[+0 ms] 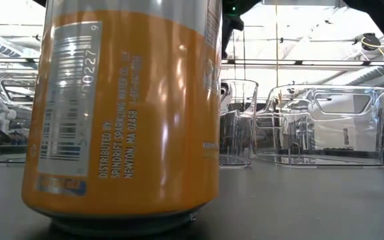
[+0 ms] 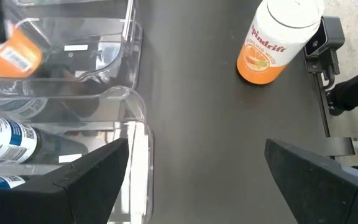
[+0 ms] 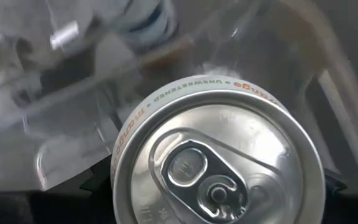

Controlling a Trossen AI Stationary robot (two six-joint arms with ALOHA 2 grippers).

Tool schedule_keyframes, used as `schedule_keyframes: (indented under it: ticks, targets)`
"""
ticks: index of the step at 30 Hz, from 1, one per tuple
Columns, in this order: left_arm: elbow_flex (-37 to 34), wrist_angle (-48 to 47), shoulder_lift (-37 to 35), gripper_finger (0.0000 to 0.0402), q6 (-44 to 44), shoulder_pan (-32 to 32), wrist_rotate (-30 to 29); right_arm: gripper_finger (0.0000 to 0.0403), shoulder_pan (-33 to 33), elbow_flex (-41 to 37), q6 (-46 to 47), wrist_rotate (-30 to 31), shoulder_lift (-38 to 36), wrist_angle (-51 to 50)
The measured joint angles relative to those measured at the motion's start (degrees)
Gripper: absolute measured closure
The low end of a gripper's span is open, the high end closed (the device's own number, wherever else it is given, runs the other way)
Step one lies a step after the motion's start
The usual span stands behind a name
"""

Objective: Sort soda cans
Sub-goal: Put the right orange soda can into the middle transparent bin

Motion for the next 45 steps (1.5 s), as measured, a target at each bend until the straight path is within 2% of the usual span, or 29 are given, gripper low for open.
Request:
schedule_keyframes:
  ticks: [3, 9, 16, 26, 32, 42, 45]
  targets:
    - [0.0, -0.02, 0.0, 0.0015, 0.02, 0.0, 0.0, 0.0112, -1.41, -0.08, -0.79, -0.15, 0.0, 0.08]
    - [0.0, -0.02, 0.0, 0.0015, 1.85, 0.0, -0.04, 0.0112, -2.6, -0.08, -2.18, -4.94, 1.05, 1.18]
    - [0.0, 0.02, -0.02, 0.0015, 1.65, 0.0, -0.39, 0.011, -2.56, -0.15, -2.57, -2.91, 2.05, 1.74]
    - [0.0, 0.02, -0.02, 0.0015, 1.74, 0.01, -0.44, 0.0066, -2.47, -0.12, -0.03, -3.07, 2.24, 1.62]
    - [0.0, -0.15, -0.02, 0.0015, 2.07, 0.06, -0.46, 0.0062, -2.47, -0.08, 0.72, -3.2, 2.19, 1.56]
    - [-0.13, 0.25, -0.02, 0.0015, 12.54, 0.04, -2.5, 0.0062, -2.47, -0.08, -0.81, -3.34, 2.19, 0.83]
    - [-3.18, 2.73, -0.26, 0.0015, 13.68, 0.0, -4.5, 0.0062, -2.46, -0.08, -0.85, -3.37, 2.19, 0.81]
